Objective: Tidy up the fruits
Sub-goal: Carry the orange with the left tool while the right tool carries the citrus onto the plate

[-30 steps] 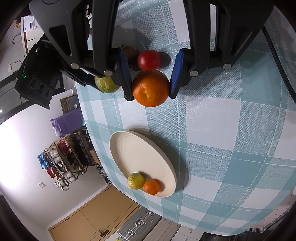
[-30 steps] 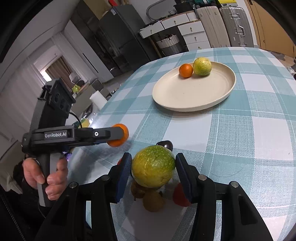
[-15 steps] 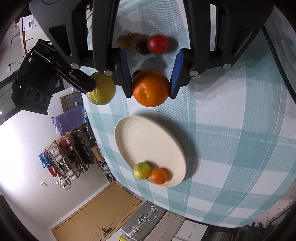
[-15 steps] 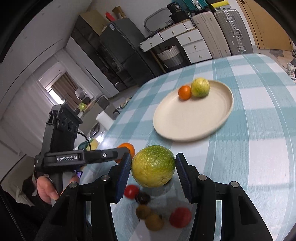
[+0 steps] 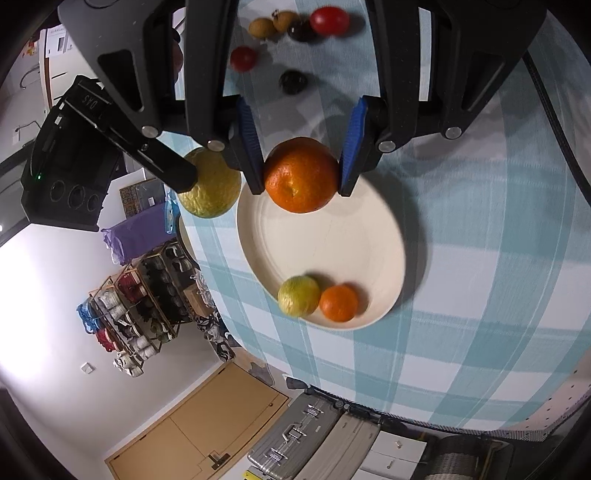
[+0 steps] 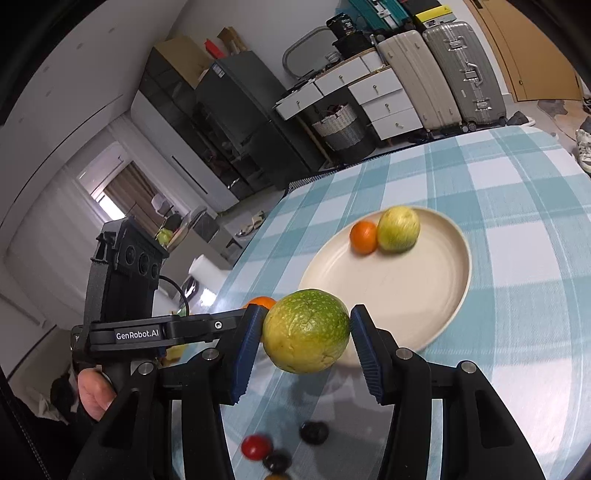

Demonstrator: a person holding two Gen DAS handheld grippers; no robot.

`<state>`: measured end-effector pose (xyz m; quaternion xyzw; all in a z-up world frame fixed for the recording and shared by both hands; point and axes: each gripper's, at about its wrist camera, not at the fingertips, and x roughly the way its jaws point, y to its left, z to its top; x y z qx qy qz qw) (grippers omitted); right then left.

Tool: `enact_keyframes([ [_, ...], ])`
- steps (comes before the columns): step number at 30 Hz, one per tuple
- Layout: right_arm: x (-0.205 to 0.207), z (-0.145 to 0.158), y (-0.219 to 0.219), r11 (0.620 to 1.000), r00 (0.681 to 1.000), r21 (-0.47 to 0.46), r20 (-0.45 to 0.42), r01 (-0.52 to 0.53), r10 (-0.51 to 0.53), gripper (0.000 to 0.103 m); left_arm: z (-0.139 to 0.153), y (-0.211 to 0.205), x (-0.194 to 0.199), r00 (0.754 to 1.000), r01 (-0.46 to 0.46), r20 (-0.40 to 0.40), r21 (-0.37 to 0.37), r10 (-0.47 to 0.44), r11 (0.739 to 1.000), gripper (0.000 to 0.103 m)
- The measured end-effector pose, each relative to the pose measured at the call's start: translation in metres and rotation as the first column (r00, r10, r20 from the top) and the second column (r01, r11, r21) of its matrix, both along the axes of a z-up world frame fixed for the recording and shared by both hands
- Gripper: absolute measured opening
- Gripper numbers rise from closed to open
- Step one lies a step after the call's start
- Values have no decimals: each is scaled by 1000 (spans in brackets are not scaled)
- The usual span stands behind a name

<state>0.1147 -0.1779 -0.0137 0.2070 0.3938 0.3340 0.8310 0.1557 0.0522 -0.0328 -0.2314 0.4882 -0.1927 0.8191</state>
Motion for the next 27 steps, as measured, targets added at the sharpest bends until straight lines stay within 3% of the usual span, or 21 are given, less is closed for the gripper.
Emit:
enact_keyframes([
  [14, 66, -15, -12, 997, 997, 12, -38, 71, -71, 51, -21, -24, 79, 999, 14, -33, 20, -13, 1000, 37],
  [27, 98, -47, -14, 990, 987, -51, -85, 133, -137, 51, -56, -40, 115, 996, 39, -87, 32, -36, 999, 37],
])
